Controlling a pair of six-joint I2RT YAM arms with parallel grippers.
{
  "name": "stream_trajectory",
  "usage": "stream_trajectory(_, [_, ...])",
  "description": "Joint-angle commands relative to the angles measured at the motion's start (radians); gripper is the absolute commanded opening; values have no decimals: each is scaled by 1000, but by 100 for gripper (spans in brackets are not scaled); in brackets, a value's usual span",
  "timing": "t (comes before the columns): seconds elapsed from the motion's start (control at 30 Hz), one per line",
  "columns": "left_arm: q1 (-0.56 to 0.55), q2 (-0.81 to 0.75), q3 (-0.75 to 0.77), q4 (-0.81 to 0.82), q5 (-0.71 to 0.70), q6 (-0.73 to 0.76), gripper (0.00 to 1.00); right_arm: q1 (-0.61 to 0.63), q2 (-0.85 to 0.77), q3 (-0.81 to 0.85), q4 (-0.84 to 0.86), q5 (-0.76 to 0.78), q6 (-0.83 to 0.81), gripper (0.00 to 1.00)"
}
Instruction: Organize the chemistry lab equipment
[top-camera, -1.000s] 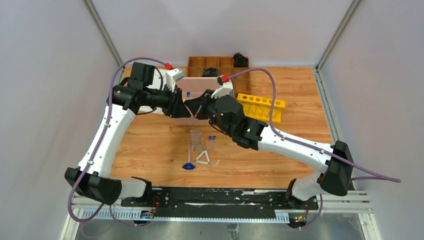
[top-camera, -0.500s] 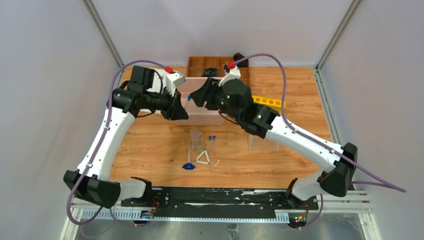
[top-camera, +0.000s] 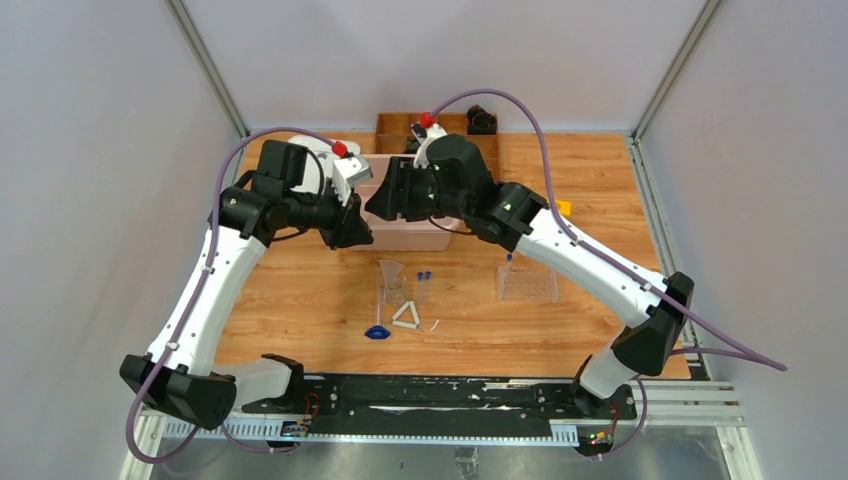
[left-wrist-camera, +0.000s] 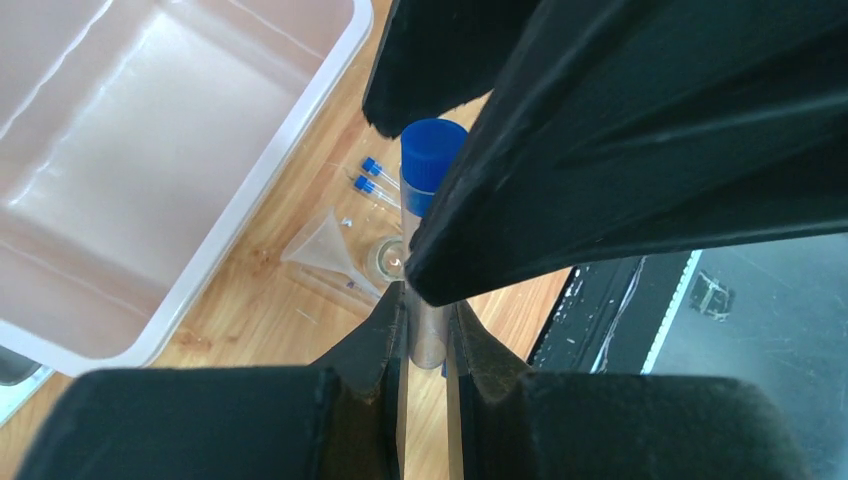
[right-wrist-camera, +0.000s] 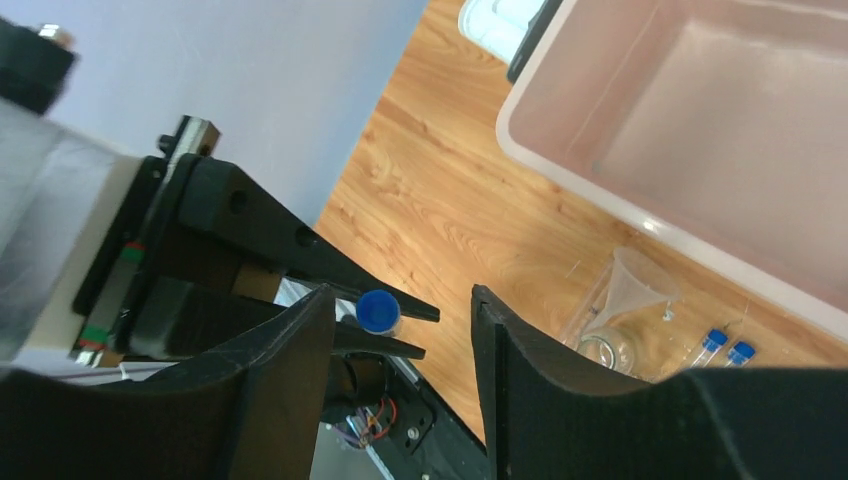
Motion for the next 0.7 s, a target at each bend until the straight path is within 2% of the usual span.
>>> stream_trajectory(0.0, [-18, -42, -21, 9, -22, 59, 0, -1, 25, 61, -49, -62, -20, 55])
stream_trajectory(0.2, [-25, -55, -40, 8, -50, 84, 0, -6, 59, 99, -79, -109, -22, 45])
stream_trajectory(0.33, [-27, -57, -48, 8, -55, 93, 0, -10, 62, 99, -84, -129, -22, 35])
stream_trajectory(0.43, [-27, -60, -52, 8, -54, 100, 0, -12, 67, 94, -88, -140, -16, 31])
stream_trajectory(0.53, [-27, -63, -50, 8, -55, 101, 0, -13, 70, 90, -88, -145, -13, 23])
stream_trajectory(0.57, [-27, -64, -49, 8, -57, 100, 1, -14, 71, 88, -88, -147, -13, 17])
stream_trajectory(0.6, [-27, -64, -48, 8, -59, 100, 6, -14, 68, 84, -88, -146, -13, 10])
stream_trajectory(0.67, [-27, -63, -45, 8, -72, 95, 28, -21, 57, 71, -91, -141, -12, 1])
